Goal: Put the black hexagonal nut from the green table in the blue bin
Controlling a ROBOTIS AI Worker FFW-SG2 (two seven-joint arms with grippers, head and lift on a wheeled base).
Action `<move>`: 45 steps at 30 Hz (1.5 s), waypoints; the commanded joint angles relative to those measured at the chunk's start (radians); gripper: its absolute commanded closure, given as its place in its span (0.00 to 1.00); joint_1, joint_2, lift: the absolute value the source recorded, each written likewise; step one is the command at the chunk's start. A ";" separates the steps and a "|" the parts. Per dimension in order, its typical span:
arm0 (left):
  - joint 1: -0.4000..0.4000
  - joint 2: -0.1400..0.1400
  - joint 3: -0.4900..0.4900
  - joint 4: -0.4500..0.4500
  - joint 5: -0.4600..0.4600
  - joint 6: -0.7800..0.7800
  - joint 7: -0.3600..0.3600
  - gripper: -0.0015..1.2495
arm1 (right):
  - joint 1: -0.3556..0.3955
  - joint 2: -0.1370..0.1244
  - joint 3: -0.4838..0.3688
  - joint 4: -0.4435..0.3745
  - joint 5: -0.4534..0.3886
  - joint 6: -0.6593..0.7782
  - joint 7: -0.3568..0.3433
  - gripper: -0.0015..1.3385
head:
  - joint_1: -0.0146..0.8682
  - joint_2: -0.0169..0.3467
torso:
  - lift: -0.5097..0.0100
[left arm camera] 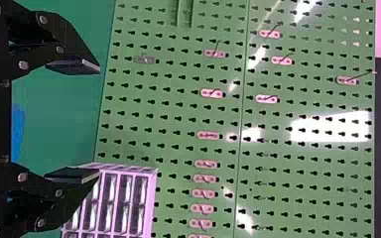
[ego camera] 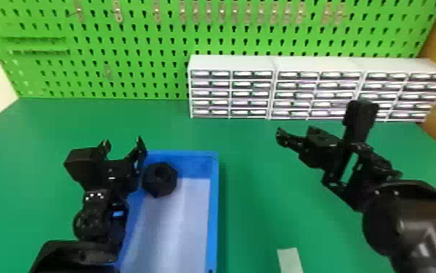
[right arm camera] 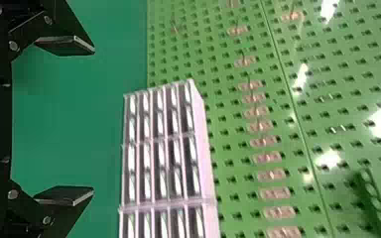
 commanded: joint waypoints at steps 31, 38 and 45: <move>0.003 -0.002 -0.016 0.002 0.004 0.000 0.005 0.41 | 0.236 -0.009 0.018 0.001 0.220 -0.462 -0.402 0.21 | 0.76 0.20 | 0.80; 0.002 -0.003 -0.020 0.002 0.004 0.000 0.005 0.41 | 0.232 -0.014 0.031 0.004 0.220 -0.463 -0.402 0.21 | 0.76 0.20 | 0.80; 0.002 -0.002 -0.023 0.002 0.010 0.000 0.005 0.41 | 0.230 -0.018 0.041 0.006 0.215 -0.463 -0.402 0.21 | 0.76 0.20 | 0.80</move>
